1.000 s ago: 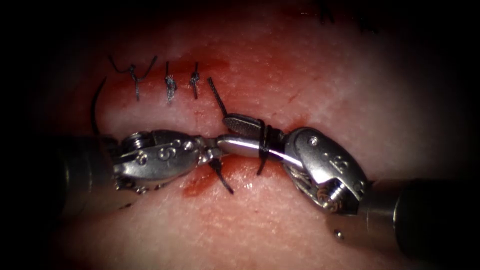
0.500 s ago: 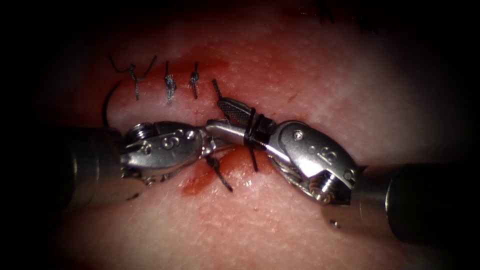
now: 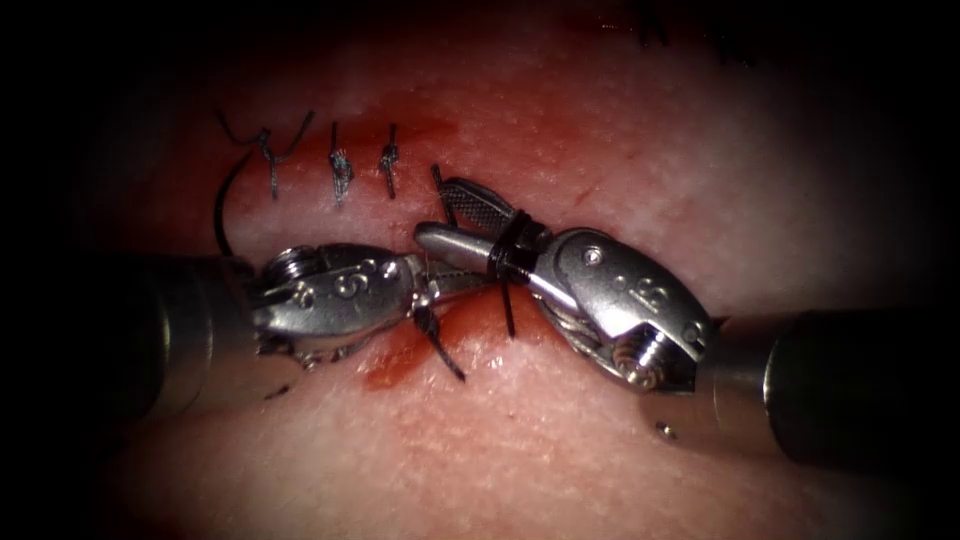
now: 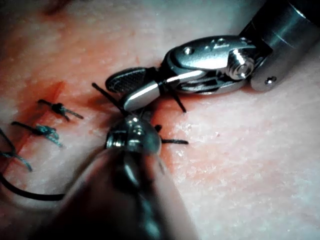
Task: Wound Closure
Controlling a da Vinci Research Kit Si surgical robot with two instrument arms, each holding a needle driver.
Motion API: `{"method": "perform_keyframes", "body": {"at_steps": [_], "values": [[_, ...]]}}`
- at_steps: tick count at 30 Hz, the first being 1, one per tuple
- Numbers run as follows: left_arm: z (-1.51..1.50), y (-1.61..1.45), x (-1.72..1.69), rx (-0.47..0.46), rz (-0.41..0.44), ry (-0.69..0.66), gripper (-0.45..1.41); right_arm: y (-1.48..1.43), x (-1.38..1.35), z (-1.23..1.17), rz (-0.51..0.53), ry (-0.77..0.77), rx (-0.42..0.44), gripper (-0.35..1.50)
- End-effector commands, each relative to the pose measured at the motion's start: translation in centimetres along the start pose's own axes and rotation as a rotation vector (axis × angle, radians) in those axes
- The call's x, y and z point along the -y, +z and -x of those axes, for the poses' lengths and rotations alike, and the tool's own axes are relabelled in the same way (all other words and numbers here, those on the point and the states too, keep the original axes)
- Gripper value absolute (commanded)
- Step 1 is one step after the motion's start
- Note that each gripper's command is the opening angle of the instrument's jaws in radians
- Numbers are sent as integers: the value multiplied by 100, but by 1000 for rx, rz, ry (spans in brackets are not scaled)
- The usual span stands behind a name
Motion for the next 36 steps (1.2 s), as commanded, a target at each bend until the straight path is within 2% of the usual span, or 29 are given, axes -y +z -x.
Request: {"method": "perform_keyframes", "body": {"at_steps": [1, 17, 28, 30, 31, 32, 33, 34, 36], "values": [[2, 7, -3, 1, 4, -1, -45, 4, 4, 10, 0, 1, 10, 93], [-12, 13, -3, -1, 19, -4, -45, 13, -6, 25, 34, 1, 56, 96], [-14, 12, -2, -4, 26, 1, -45, 24, 0, 40, 36, 12, 104, 95], [-14, 12, -1, -4, 25, 2, -45, 26, 2, 44, 30, 15, 105, 84], [-14, 12, -1, -4, 25, 3, -45, 26, 2, 44, 30, 15, 105, 73], [-14, 12, -1, -4, 26, 3, -45, 25, 2, 44, 23, 15, 109, 53], [-14, 12, -1, -4, 23, 3, -45, 23, 3, 43, 8, 19, 97, -10], [-14, 11, -1, -4, 23, 4, -45, 22, 3, 42, 5, 24, 80, -35], [-13, 11, -1, -4, 24, 4, -45, 20, 6, 40, -8, 29, 72, -35]]}}
